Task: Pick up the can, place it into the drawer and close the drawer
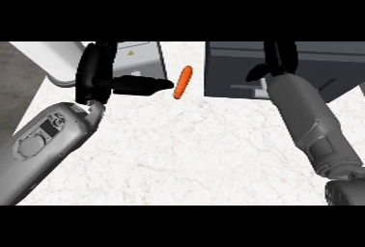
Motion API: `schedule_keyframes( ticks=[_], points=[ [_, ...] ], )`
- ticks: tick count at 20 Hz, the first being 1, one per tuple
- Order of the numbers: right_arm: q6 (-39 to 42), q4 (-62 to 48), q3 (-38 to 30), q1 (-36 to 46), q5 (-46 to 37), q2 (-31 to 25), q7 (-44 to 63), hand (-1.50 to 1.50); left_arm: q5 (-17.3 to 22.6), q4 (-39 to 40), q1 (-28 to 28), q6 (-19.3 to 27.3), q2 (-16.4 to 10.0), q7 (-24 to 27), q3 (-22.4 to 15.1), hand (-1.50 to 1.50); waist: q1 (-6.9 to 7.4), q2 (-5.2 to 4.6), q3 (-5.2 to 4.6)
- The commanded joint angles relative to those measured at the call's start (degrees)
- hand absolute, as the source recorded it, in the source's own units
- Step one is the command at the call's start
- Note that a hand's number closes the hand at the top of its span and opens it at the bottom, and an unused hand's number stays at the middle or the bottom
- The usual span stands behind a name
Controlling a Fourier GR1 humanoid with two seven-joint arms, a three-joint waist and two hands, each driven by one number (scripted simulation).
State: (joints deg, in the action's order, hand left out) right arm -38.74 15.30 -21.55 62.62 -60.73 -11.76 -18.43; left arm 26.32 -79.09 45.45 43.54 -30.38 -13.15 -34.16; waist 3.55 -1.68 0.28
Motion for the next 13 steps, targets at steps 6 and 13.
schedule_keyframes(
  ticks=[6, 13],
  points=[
    [7.41, 3.09, -12.46, 6.82, 16.09, 5.74, -6.33, -1.5, -0.55, -0.95, -3.93, 0.25, -0.53, 1.16, 1.19, -1.5, 0.38, 0.72, -0.1],
    [10.2, 2.11, -17.0, 5.79, 22.18, 6.78, -10.44, -1.5, -0.81, -3.56, -7.05, -1.9, -2.26, 1.62, 3.36, -1.5, -0.33, 0.78, -0.21]
  ],
)
